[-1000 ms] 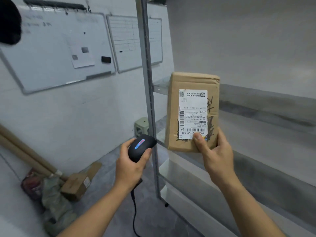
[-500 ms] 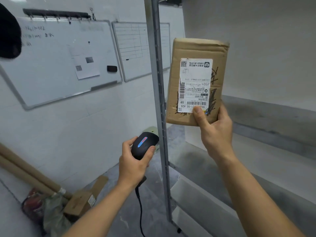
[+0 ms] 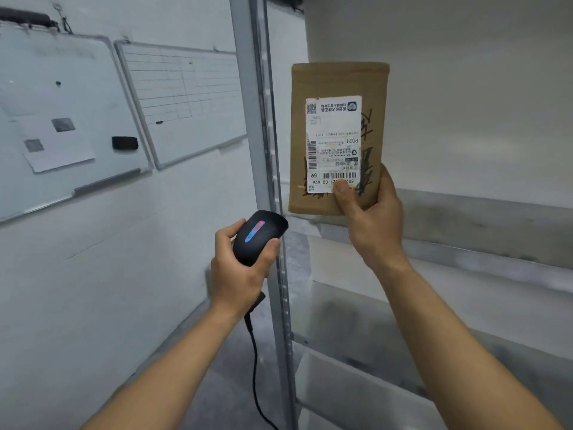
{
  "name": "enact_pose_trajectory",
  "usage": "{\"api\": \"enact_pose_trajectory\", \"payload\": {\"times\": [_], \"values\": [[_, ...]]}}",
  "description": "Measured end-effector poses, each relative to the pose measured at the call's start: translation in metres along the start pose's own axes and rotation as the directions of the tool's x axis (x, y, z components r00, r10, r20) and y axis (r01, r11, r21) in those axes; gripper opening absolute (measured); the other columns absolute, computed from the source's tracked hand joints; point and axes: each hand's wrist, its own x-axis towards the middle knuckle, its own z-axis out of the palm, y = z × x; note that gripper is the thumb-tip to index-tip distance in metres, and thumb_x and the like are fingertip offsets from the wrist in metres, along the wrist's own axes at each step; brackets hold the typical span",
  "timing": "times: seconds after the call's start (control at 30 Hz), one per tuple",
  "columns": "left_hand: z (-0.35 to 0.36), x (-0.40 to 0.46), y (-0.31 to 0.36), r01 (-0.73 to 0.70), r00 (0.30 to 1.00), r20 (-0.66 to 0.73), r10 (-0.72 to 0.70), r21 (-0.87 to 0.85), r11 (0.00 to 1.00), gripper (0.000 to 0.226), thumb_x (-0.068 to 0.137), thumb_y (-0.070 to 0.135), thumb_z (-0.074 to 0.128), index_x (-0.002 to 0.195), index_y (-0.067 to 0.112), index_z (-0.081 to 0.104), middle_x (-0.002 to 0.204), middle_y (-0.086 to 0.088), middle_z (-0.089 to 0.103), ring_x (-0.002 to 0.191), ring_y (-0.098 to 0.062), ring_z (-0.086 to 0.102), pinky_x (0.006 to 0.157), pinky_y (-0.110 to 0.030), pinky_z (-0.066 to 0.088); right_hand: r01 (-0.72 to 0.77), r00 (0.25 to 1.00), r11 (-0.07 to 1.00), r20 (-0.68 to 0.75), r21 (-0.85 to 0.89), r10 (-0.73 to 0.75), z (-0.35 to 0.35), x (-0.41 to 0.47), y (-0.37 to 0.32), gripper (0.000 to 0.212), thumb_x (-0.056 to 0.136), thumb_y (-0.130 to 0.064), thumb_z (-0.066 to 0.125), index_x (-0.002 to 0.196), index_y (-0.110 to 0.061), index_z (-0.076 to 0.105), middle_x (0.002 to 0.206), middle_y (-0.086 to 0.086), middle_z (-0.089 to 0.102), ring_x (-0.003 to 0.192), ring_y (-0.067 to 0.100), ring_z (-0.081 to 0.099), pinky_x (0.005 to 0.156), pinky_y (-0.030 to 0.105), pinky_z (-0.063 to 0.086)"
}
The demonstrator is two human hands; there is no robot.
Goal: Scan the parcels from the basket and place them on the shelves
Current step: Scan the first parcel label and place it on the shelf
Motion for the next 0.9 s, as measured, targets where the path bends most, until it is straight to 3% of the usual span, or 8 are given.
{"api": "enact_pose_trajectory", "payload": {"times": [0.13,0.27,0.43,0.57,0.63,0.77,0.9], "values": [[0.003,0.029,-0.002,0.005,0.998,0.069,0.002,-0.097,0.995,0.067,0.062,0.065,0.084,0.116,0.043,0.052,0.093,0.003,0.072,0.059,-0.029,0.068,0.065,-0.049,0.060,-0.019,0.999,0.995,-0.032,-0.099,0.016,0.020,0.010,0.012,0.061,0.094,-0.033,0.074,0.146,-0.018,0.048,0.131,-0.013,0.066,0.110,-0.016,0.058,0.091,0.005,0.045],[0.005,0.049,-0.009,-0.010,0.993,0.117,0.023,-0.112,0.994,0.066,0.062,0.069,0.084,0.116,0.048,0.052,0.102,-0.002,0.072,0.072,-0.036,0.071,0.073,-0.058,0.061,-0.051,0.996,0.985,-0.075,-0.163,0.039,0.034,0.012,0.030,0.067,0.093,-0.037,0.073,0.150,-0.020,0.043,0.137,-0.012,0.063,0.117,-0.007,0.059,0.097,0.011,0.049],[0.004,0.061,-0.018,-0.006,0.986,0.164,0.032,-0.155,0.988,0.060,0.064,0.061,0.082,0.113,0.045,0.051,0.092,0.009,0.071,0.058,-0.028,0.069,0.062,-0.048,0.061,-0.088,0.994,0.958,-0.089,-0.272,0.066,0.030,0.017,0.042,0.072,0.091,-0.033,0.076,0.151,-0.016,0.038,0.132,-0.015,0.062,0.104,-0.019,0.057,0.086,0.000,0.043],[0.005,0.064,-0.023,0.007,0.982,0.188,0.024,-0.163,0.987,0.060,0.064,0.062,0.080,0.113,0.045,0.050,0.091,0.002,0.071,0.054,-0.026,0.068,0.054,-0.037,0.055,-0.127,0.992,0.902,-0.057,-0.413,0.113,0.023,0.020,0.050,0.067,0.090,-0.026,0.078,0.144,-0.012,0.041,0.121,-0.014,0.062,0.097,-0.011,0.054,0.074,-0.005,0.038],[0.006,0.065,-0.026,0.005,0.981,0.191,0.027,-0.166,0.986,0.061,0.063,0.065,0.081,0.113,0.046,0.050,0.097,-0.007,0.070,0.056,-0.028,0.068,0.054,-0.038,0.055,-0.130,0.991,0.872,-0.051,-0.471,0.120,0.023,0.022,0.050,0.066,0.090,-0.028,0.077,0.143,-0.012,0.041,0.124,-0.011,0.063,0.101,-0.002,0.056,0.073,0.000,0.039],[0.010,0.065,-0.034,0.018,0.982,0.187,0.012,-0.161,0.987,0.071,0.058,0.079,0.082,0.115,0.047,0.051,0.100,-0.008,0.070,0.066,-0.037,0.069,0.064,-0.055,0.060,-0.140,0.989,0.835,-0.034,-0.532,0.144,0.022,0.029,0.048,0.064,0.090,-0.033,0.077,0.140,-0.013,0.042,0.132,-0.002,0.065,0.117,0.021,0.063,0.089,0.024,0.047],[0.010,0.061,-0.035,0.014,0.980,0.197,0.015,-0.146,0.989,0.071,0.060,0.078,0.080,0.117,0.047,0.051,0.102,-0.008,0.070,0.073,-0.041,0.069,0.068,-0.060,0.060,-0.180,0.982,0.792,-0.057,-0.583,0.181,0.016,0.028,0.042,0.073,0.089,-0.044,0.075,0.145,-0.013,0.040,0.134,0.003,0.065,0.120,0.025,0.062,0.095,0.034,0.049]]}}
